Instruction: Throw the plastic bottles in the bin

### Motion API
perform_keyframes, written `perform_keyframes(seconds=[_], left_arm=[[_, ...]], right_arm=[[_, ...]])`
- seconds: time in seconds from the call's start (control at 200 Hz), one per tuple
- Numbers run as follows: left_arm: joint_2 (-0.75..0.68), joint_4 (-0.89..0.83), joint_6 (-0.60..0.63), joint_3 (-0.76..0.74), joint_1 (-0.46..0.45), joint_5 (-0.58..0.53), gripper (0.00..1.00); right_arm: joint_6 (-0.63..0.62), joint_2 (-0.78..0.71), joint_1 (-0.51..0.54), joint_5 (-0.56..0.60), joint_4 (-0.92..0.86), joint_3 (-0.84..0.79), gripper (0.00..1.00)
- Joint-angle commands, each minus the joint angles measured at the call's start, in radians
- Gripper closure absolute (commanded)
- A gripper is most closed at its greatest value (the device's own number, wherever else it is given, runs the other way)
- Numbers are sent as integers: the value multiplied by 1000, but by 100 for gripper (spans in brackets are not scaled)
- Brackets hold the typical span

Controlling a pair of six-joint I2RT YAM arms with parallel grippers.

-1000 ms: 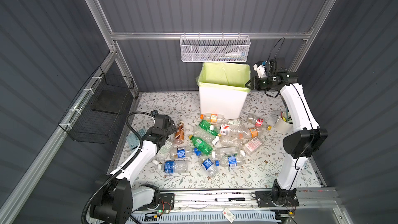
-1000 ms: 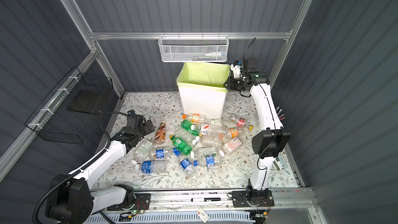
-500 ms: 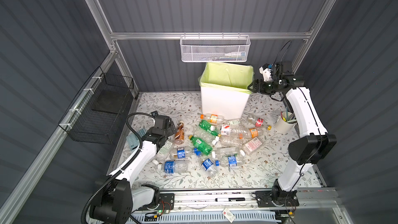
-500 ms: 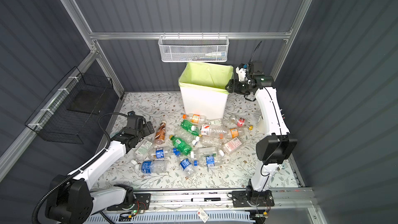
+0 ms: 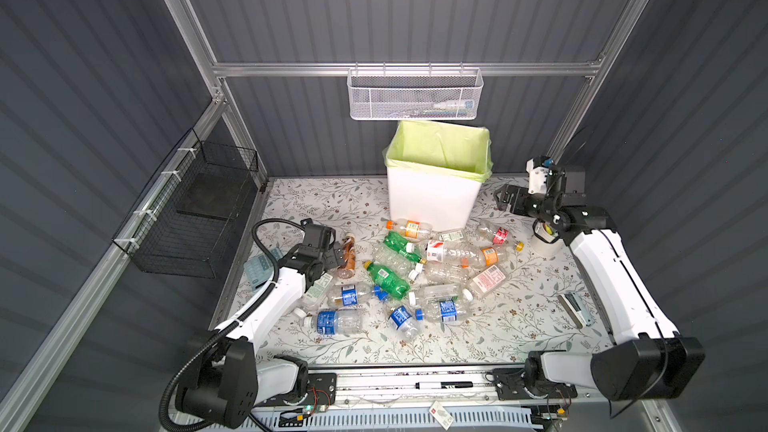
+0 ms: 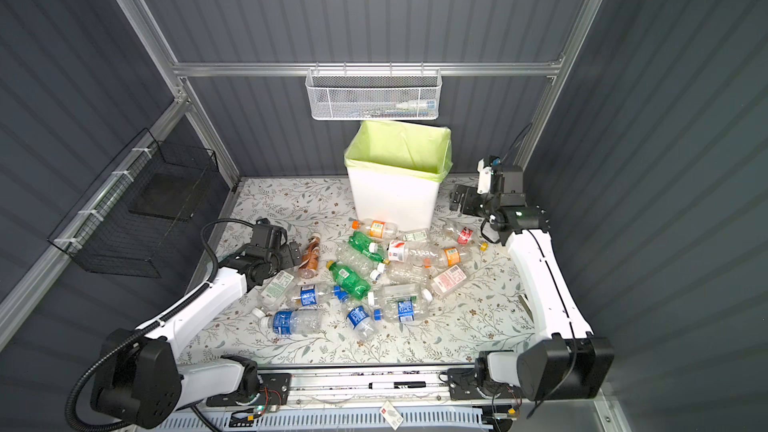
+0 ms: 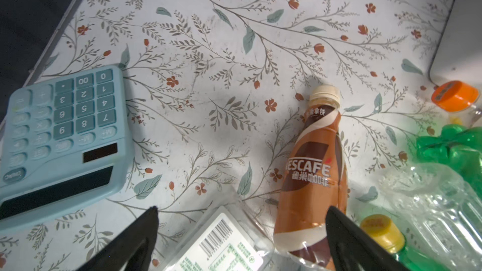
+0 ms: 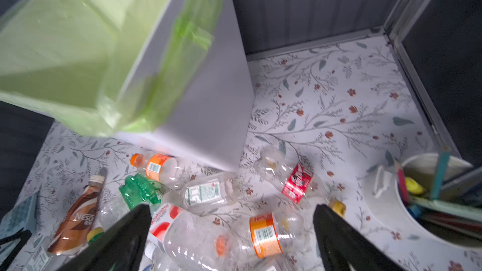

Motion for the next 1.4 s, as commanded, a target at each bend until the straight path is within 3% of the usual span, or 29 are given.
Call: perform_keyframes(seconds=[0.0,0.22,0.455,0.705,0.79,0.905,1.015,1.211,1.396], left_arm=[[97,-62,85,92,-18,80,0],[250,-109,125,189,-57,123,1],[404,-178,140,297,-59,155,8],[540,-192,150,385,-59,173,22],[554,-189,140,398,-59,171,36],[509,-155,118,388,-59,178,49],[442,-136,97,391,-57,179,55],[217,-66,78,465,-56,122,54],[12,245,156,567,-58,60,47]], right_arm=[[35,-75,-28,40,124,-111,1],[56,-143,-55,23,127,-247,1],[72,-148,-66,16,132,-319,1],[75,-192,-78,25,160,-362,1],[73,-205,-87,34,162,-373,1],[69,-228,-102,40,166,-390,1],[74,-247,-117,40,177,-407,1],[79,-285,-146,40,194,-433,1],[90,-320,-171,40,207,-448,1]])
